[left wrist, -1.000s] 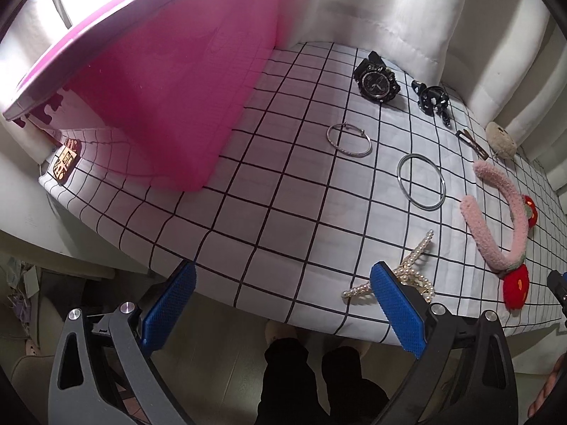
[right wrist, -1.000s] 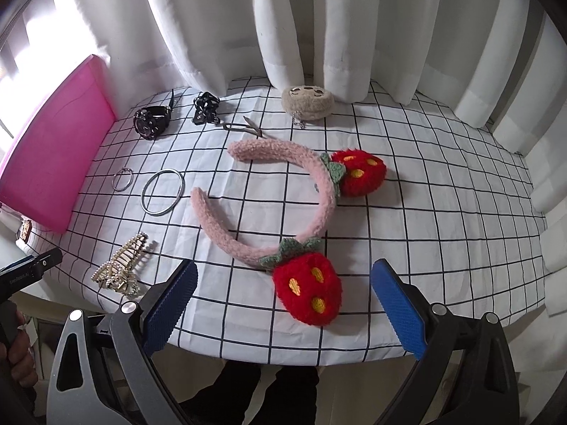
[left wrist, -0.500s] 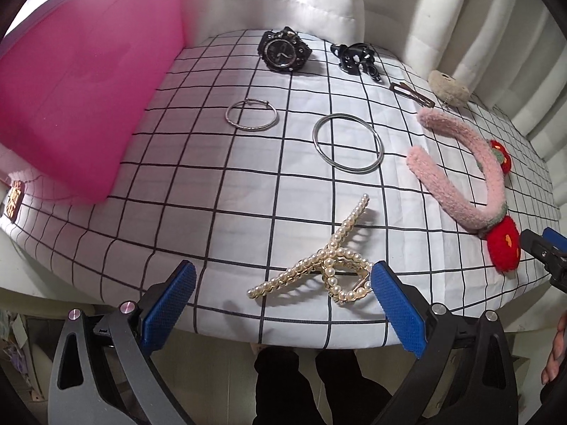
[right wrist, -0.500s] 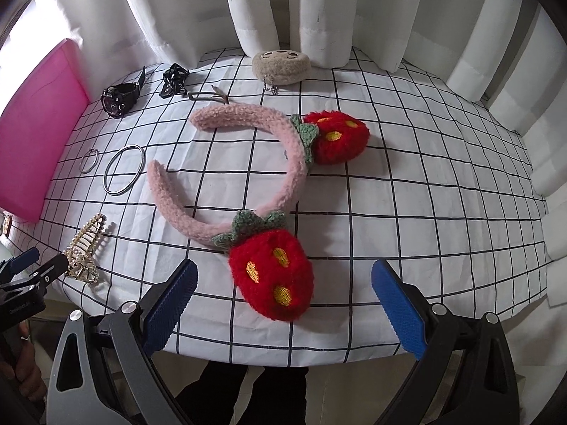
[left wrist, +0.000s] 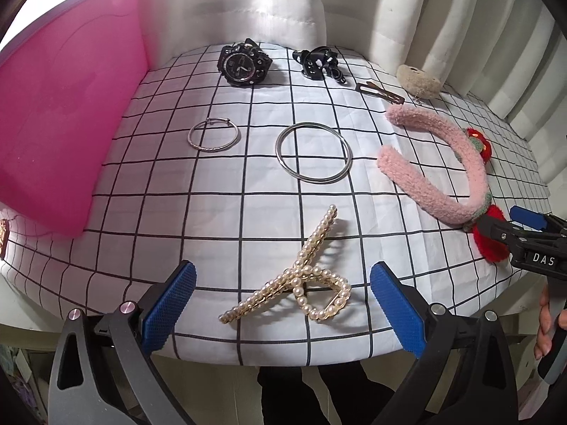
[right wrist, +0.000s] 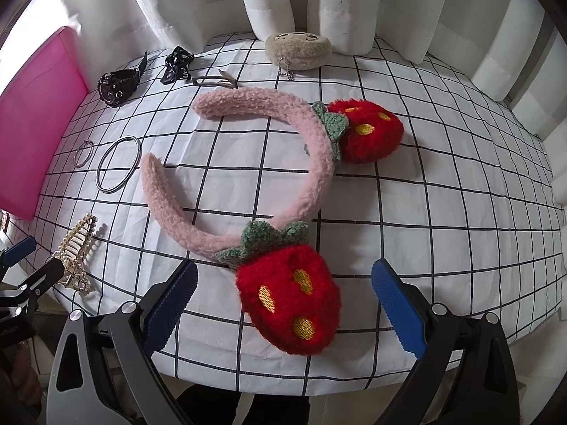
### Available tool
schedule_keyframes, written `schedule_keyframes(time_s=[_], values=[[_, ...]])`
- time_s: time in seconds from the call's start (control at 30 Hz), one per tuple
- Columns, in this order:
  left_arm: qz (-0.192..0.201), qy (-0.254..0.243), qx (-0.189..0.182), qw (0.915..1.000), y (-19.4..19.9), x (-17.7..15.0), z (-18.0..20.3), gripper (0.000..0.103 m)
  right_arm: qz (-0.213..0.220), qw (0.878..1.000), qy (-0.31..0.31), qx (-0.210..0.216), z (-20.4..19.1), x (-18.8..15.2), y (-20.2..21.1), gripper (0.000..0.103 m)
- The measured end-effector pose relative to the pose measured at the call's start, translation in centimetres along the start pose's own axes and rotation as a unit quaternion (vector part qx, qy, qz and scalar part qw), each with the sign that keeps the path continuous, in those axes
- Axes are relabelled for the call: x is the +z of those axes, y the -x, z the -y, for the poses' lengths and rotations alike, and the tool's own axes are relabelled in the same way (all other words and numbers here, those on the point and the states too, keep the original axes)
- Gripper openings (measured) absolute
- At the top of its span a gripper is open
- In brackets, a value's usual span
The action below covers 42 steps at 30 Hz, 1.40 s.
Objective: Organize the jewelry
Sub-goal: 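Grasp the pearl claw clip with the left tool while the right tool grasps the strawberry headband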
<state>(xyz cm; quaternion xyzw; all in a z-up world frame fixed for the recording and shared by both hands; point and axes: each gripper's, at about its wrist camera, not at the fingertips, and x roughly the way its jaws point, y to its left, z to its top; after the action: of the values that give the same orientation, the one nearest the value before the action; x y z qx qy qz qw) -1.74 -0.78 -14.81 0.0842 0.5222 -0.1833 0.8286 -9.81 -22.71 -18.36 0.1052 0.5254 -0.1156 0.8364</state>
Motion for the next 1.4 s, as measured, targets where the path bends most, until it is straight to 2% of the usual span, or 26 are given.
schedule_keyframes(time_s=[0.3,0.57,0.63,0.7,0.87,1.0,1.03,1.1,1.13,1.17,1.23,1.3,1.4], values=[[-0.012,-0.037,0.001,0.9992,-2.5,-0.3,1.7,0.097,-0.006,1.000,0.013,-0.016,-0.4,0.7,-1.6,0.094],[-0.028,-0.038,0.001,0.9989,-4.2,-0.6,2.1,0.097,-0.016,0.999,0.043,-0.017,-1.4,1.5,-3.4,0.094],[-0.023,-0.045,0.007,0.9987,-4.2,-0.6,2.4,0.097,-0.024,0.998,0.048,-0.017,-1.5,1.4,-4.0,0.094],[-0.018,-0.043,0.007,0.9989,-4.3,-0.7,2.4,0.097,-0.013,0.999,0.040,-0.008,-1.2,1.3,-4.1,0.094],[-0.001,-0.031,0.016,0.9994,-4.2,-0.9,2.4,0.098,0.013,0.998,0.069,0.001,-1.3,1.1,-4.3,0.094],[-0.001,-0.023,0.019,0.9996,-4.2,-0.9,2.4,0.097,0.000,0.996,0.084,0.015,-1.2,1.1,-4.3,0.093],[-0.002,-0.022,0.018,0.9996,-4.2,-0.9,2.4,0.097,-0.001,0.996,0.087,0.018,-1.4,1.0,-4.3,0.091],[-0.001,-0.020,0.019,0.9996,-4.0,-0.9,2.4,0.091,0.006,0.995,0.094,0.019,-1.3,1.0,-3.6,0.077],[0.001,-0.018,0.020,0.9996,-3.8,-0.9,2.3,0.084,0.009,0.995,0.099,0.020,-1.6,0.9,-3.3,0.063],[0.002,-0.015,0.021,0.9997,-3.7,-0.8,2.2,0.075,0.011,0.995,0.102,0.020,-1.7,1.0,-3.0,0.054],[0.004,-0.014,0.022,0.9997,-3.4,-0.7,2.2,0.065,0.009,0.995,0.097,0.025,-1.6,0.9,-2.8,0.050],[0.001,-0.015,0.022,0.9996,-3.3,-0.7,2.2,0.065,0.010,0.995,0.092,0.033,-1.4,0.9,-2.6,0.045],[-0.003,-0.010,0.017,0.9998,-3.3,-0.5,2.1,0.064,0.013,0.996,0.075,0.056,-1.1,0.7,-2.2,0.043]])
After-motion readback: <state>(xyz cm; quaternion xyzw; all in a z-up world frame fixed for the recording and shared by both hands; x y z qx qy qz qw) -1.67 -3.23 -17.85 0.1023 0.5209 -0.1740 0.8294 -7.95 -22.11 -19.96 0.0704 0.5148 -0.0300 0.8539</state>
